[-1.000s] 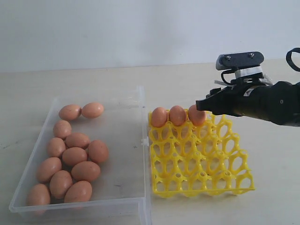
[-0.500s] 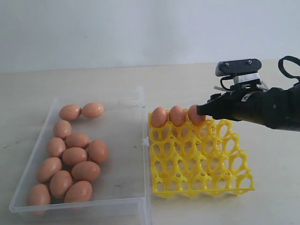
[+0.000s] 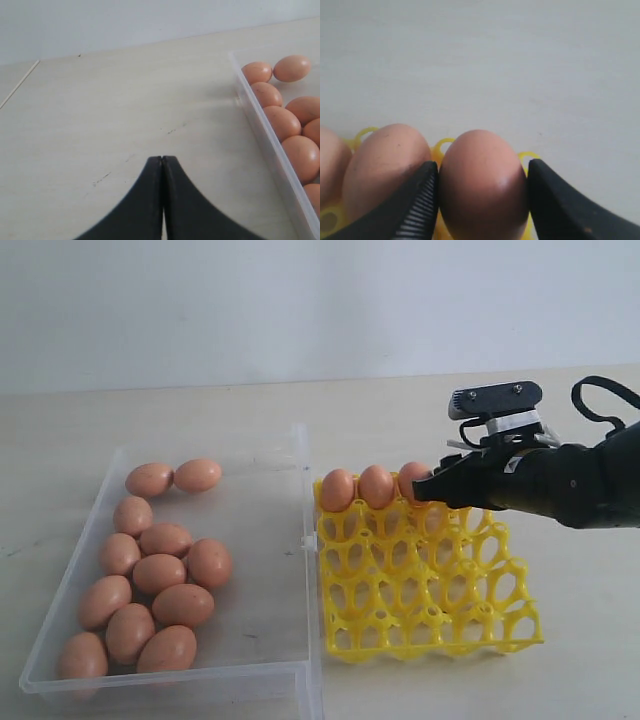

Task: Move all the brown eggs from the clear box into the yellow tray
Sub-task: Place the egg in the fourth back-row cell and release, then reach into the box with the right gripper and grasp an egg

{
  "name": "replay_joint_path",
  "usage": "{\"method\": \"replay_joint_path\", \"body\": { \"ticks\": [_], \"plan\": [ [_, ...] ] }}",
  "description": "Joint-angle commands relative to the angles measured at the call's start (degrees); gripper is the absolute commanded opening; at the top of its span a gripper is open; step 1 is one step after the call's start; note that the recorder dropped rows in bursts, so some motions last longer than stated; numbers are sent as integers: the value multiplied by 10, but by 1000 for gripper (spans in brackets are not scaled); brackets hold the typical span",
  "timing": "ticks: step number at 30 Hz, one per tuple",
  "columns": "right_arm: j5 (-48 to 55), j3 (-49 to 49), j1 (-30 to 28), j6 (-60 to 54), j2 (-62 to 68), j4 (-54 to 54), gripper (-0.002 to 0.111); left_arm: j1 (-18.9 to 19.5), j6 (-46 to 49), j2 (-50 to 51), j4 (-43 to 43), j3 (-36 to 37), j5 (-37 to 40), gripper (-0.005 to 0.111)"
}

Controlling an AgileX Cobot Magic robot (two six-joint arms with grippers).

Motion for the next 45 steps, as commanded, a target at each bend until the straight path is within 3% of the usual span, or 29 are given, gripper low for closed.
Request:
{"method": "replay_joint_path", "body": {
  "ticks": [1, 11, 16, 20, 27, 32, 37, 45],
  "plan": [
    [-12, -3, -2, 14, -1, -17, 60, -4, -3, -3, -1, -2, -5, 0],
    [11, -3, -2, 12, -82, -17, 59, -4, -3, -3, -1, -2, -5, 0],
    [36, -5, 37, 12, -165, -29, 58, -4, -3, -3, -1, -2, -5, 0],
    [190, -69, 108, 12, -178, -44, 50, -4, -3, -3, -1, -2, -5, 0],
    [413, -261, 214, 1, -63, 49, 52, -4, -3, -3, -1, -2, -5, 0],
    [562, -428, 270, -4, 76, 57, 56, -4, -3, -3, -1, -2, -5, 0],
    [615, -504, 284, -3, 149, 22, 56, -4, -3, -3, -1, -2, -5, 0],
    [617, -517, 283, -3, 200, -20, 56, -4, -3, -3, -1, -2, -5, 0]
  ]
}}
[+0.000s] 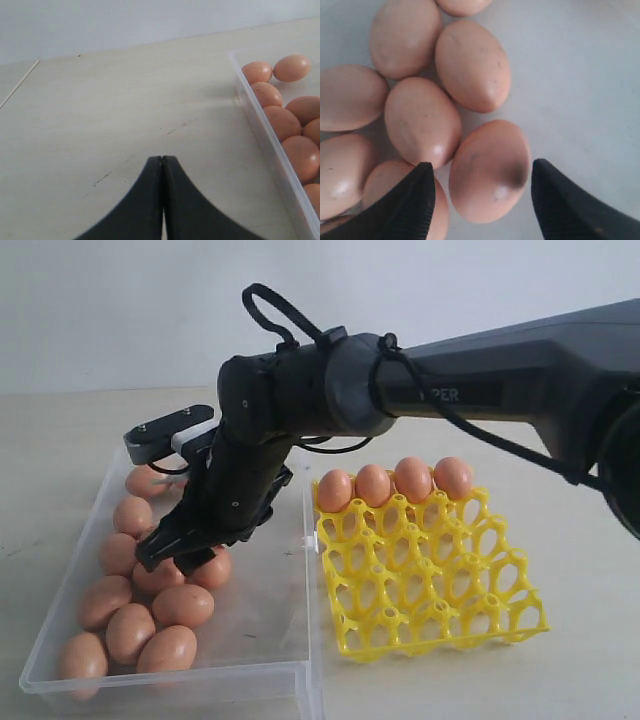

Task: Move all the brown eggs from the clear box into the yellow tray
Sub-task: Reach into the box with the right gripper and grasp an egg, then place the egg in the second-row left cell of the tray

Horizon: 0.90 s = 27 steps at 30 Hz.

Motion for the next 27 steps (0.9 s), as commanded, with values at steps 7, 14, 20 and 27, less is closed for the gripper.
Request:
{"method": "replay_joint_path", "body": {
  "ticks": [7, 14, 20, 27],
  "plan": [
    [-3, -39, -1, -6, 33, -17, 4, -4, -3, -3, -1, -2, -5, 0],
    [-310, 157, -9, -6, -84, -60, 0, -4, -3, -3, -1, -2, -5, 0],
    [-600, 371, -27, -71, -187, 24, 0, -4, -3, -3, -1, -2, -5, 0],
    [-651, 471, -61, -120, -212, 82, 0, -4, -3, -3, -1, -2, -5, 0]
  ]
}}
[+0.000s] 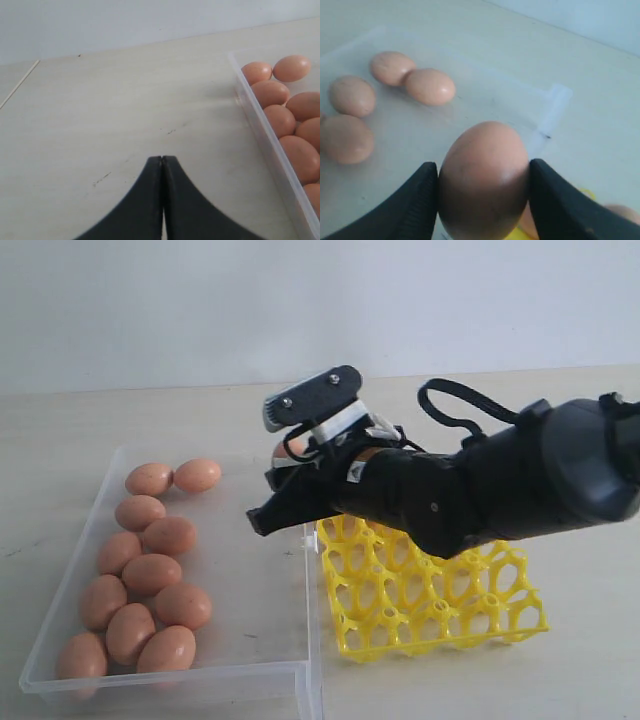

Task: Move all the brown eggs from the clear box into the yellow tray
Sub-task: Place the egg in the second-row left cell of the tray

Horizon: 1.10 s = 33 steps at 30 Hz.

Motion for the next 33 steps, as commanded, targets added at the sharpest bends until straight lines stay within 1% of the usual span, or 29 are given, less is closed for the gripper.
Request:
{"method": "replay_joint_path", "body": {
  "ticks": [1, 10, 14, 28, 29, 31, 33],
  "plan": [
    [-34, 37, -18, -18, -8, 19, 0, -4, -3, -3, -1, -2, -5, 0],
    [-52, 48, -32, -22, -2, 35, 0, -4, -3, -3, -1, -2, -5, 0],
    [-52, 48, -32, -29, 10, 58, 0, -4, -3, -3, -1, -2, -5, 0],
    [-59, 48, -32, -35, 41, 60, 0, -4, -3, -3, -1, -2, -5, 0],
    [-59, 48, -32, -35, 41, 60, 1, -4, -3, -3, -1, -2, -5, 0],
    [-59, 48, -32, -41, 41, 60, 6, -4, -3, -3, -1, -2, -5, 0],
    [-59, 48, -32, -59, 41, 60, 17, -4, -3, -3, -1, -2, -5, 0]
  ]
}}
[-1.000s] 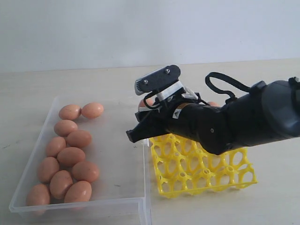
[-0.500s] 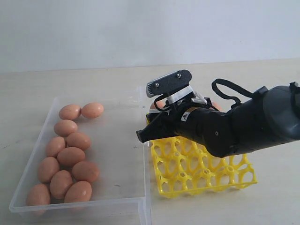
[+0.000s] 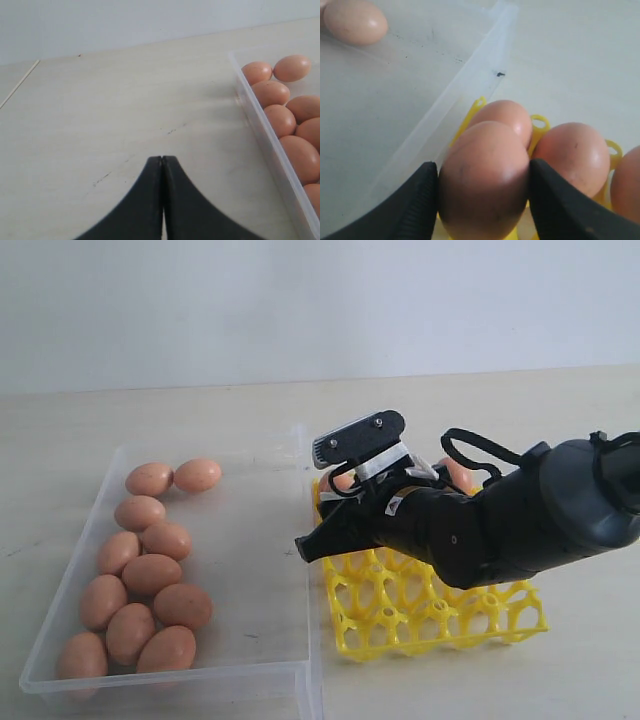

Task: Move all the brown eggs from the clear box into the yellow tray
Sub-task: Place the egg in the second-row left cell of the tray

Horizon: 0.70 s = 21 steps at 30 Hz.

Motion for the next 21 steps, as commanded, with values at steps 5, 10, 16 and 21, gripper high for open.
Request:
{"method": "replay_joint_path", "body": {
  "ticks": [5, 10, 16, 21],
  "plan": [
    [0, 0, -3, -26, -2, 2, 59, -4, -3, -3, -1, -2, -5, 0],
    [24, 0, -2, -53, -35, 2, 64, -4, -3, -3, -1, -2, -5, 0],
    [74, -21, 3, -49, -156, -1, 51, -4, -3, -3, -1, -2, -5, 0],
    [281, -131, 34, -35, -156, -25, 37, -4, -3, -3, -1, -2, -5, 0]
  ]
}}
